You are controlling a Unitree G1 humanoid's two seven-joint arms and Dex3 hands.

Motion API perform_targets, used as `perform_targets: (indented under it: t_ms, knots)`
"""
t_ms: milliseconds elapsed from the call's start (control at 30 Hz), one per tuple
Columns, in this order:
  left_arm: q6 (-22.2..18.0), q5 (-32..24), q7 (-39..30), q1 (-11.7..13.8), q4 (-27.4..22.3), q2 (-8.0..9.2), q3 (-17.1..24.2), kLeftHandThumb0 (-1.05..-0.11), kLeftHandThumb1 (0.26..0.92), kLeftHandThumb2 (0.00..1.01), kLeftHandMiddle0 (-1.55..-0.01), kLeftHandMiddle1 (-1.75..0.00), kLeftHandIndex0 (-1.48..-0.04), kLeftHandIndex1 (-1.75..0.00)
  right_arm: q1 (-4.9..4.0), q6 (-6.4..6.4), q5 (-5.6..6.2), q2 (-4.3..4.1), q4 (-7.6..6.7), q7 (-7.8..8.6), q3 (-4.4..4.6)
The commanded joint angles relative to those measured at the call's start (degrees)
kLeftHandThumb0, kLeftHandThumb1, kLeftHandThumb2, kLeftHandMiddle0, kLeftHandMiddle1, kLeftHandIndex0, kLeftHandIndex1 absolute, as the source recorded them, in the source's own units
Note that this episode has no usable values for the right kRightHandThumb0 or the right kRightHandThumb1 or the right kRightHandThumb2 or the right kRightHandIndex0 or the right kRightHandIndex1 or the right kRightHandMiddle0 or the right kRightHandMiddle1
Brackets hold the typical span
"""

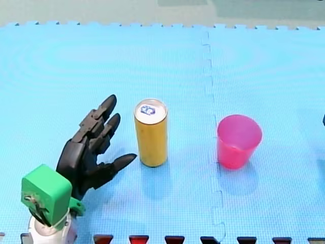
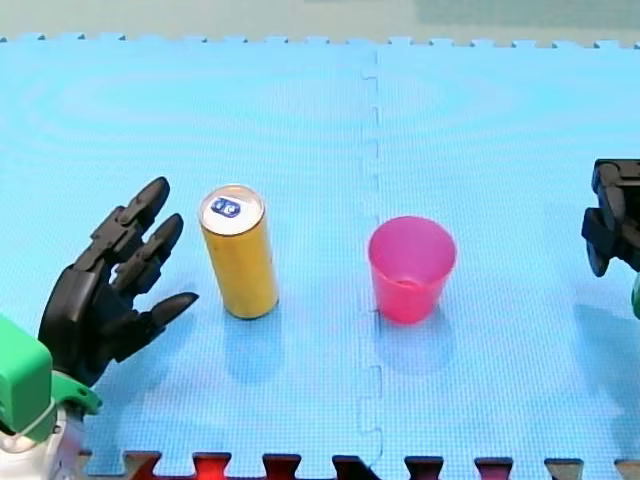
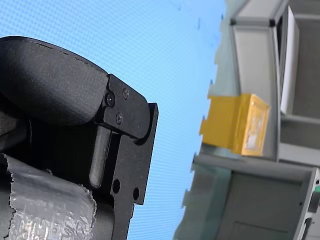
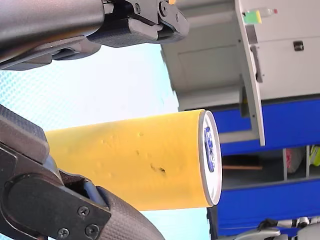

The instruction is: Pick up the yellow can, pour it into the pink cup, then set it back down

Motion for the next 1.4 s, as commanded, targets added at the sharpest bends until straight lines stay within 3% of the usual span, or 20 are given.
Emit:
perform_targets:
  t_ms: [0, 200, 267, 433, 733, 967, 1367]
  knots:
    - [-0.41, -0.16, -0.13, -0.31, 0.27, 0.27, 0.22, -0.735, 0.690, 0.00, -0.21, 0.00, -0.22, 0.00, -0.09, 0.16, 0.17, -0.22, 0.02, -0.07, -0.07]
    - [-0.26, 0.13, 0.29, -0.31, 0.08, 0.00, 0.16, -0.732, 0.692, 0.00, -0.22, 0.00, -0.22, 0.00, -0.03, 0.17, 0.30, -0.22, 0.01, 0.08, -0.19]
    - [1.42, -0.49, -0.17, -0.45, -0.76, -0.41, 0.09, -0.731, 0.692, 0.00, -0.22, 0.00, -0.22, 0.00, 0.02, 0.13, 0.31, -0.20, 0.00, 0.09, -0.21]
    - [4.85, 0.00, 0.51, -2.54, -0.79, -1.07, -0.40, -0.676, 0.686, 0.00, -0.25, -0.01, -0.21, 0.00, 0.06, 0.10, 0.21, -0.16, -0.04, -0.05, -0.14]
    - [7.12, 1.67, 1.41, -5.02, 0.88, -2.08, -1.64, -0.615, 0.657, 0.00, -0.26, -0.01, -0.21, 0.00, 0.17, 0.21, 0.53, -0.36, -0.13, 0.33, -0.44]
    - [8.03, 2.26, 1.67, -5.39, 0.61, -2.27, -2.22, -0.577, 0.649, 0.00, -0.27, -0.01, -0.20, 0.00, 0.24, 0.33, 1.45, -0.35, -0.14, 1.09, -1.11]
    - [8.03, 2.89, 1.92, -6.70, 2.75, -2.66, -2.64, -0.544, 0.650, 0.00, -0.27, 0.00, -0.20, 0.00, 0.57, -0.36, 1.08, -0.59, -0.06, 0.55, -0.75]
